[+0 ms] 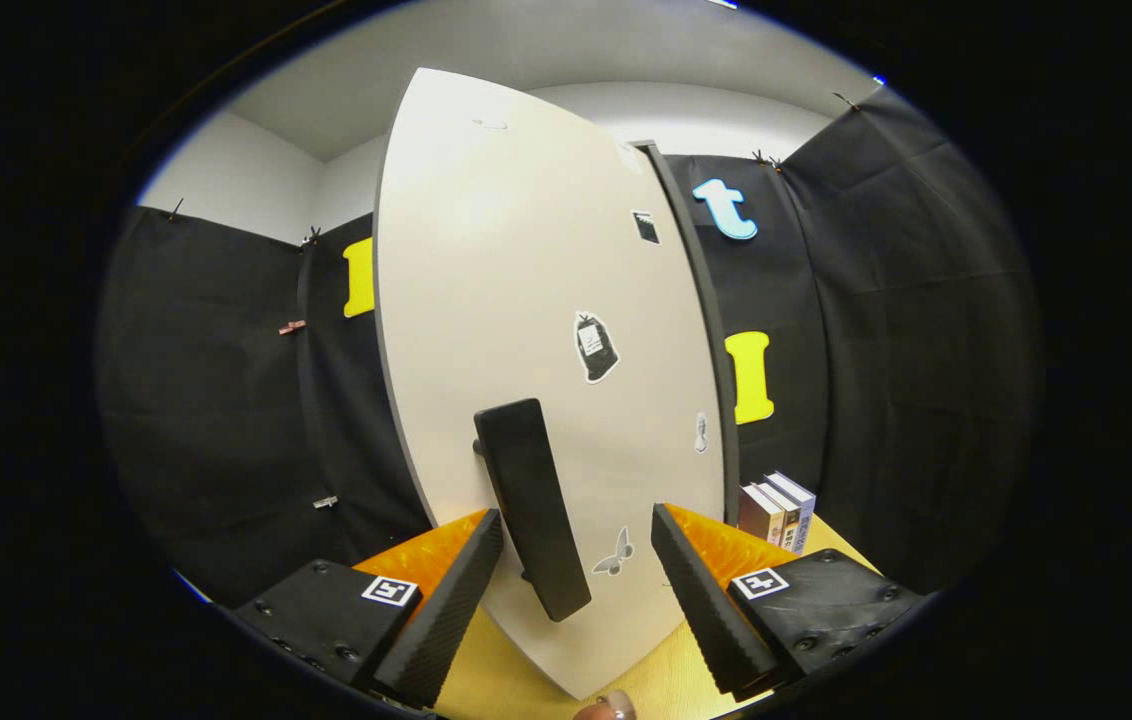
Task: Open the shoe cabinet door, grab the shoes and put them into the shoe cabinet, then close the shoe cabinet door.
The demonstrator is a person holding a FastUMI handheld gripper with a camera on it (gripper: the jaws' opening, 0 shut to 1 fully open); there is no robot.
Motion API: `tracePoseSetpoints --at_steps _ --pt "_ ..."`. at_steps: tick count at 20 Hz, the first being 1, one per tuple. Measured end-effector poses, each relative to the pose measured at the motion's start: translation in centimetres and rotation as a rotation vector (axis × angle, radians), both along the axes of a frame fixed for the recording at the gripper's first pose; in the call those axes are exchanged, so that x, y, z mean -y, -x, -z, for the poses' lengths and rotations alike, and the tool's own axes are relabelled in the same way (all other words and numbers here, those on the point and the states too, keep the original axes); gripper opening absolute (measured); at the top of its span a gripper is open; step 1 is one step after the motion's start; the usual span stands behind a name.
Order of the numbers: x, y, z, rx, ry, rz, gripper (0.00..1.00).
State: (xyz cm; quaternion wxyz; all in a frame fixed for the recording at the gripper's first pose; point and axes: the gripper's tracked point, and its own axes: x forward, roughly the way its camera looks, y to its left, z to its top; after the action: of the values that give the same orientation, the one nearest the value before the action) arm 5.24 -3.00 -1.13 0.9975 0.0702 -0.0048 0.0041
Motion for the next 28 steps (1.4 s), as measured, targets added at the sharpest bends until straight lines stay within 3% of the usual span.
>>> tracePoseSetpoints --at_steps 17,28 --pt "-5.0 -1.2 -0.7 0.026 0.061 -0.066 0.98" --pt "-6.8 -1.0 -2.4 0.085 0.121 -0.05 0.98"
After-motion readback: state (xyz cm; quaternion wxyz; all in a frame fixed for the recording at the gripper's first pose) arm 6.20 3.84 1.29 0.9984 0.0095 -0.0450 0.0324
